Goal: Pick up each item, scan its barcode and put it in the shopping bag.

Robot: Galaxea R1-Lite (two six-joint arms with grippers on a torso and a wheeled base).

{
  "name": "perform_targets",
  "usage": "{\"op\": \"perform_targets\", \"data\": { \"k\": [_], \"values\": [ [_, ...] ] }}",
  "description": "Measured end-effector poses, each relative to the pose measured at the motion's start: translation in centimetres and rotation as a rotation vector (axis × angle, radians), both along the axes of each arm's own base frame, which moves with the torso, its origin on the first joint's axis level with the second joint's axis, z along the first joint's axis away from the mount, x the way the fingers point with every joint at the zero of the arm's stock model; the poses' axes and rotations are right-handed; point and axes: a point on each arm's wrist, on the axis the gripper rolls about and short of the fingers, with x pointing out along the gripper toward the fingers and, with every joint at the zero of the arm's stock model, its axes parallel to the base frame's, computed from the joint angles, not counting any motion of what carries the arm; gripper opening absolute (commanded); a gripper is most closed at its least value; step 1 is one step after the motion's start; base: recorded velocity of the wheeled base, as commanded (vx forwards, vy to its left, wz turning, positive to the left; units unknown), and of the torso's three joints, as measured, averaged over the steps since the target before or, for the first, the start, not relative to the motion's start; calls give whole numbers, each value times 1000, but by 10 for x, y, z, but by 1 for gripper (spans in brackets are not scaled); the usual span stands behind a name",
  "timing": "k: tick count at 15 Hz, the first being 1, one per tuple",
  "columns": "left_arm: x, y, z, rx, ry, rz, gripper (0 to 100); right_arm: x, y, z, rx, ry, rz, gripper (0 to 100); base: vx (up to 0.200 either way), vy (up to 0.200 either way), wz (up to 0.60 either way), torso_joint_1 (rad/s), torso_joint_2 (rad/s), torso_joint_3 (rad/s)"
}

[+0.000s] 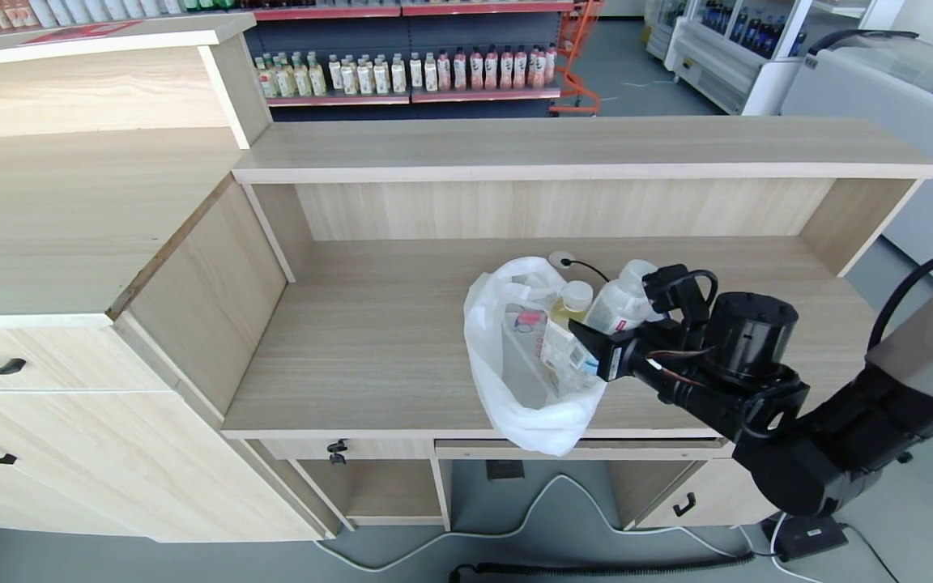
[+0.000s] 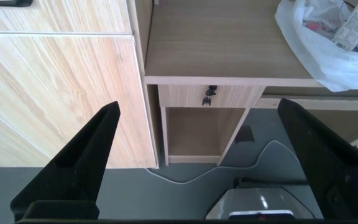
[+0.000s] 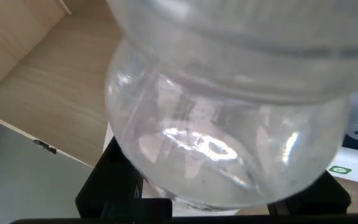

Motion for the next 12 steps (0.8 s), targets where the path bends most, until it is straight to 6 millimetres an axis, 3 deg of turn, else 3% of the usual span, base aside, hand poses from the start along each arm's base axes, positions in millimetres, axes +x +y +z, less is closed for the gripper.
{"op": "perform_targets", "data": {
  "k": [12],
  "values": [
    [0, 0, 0, 0, 0, 0, 100, 27, 20, -41, -79, -61, 58, 0, 0, 0, 0, 0, 0, 0]
  ]
}}
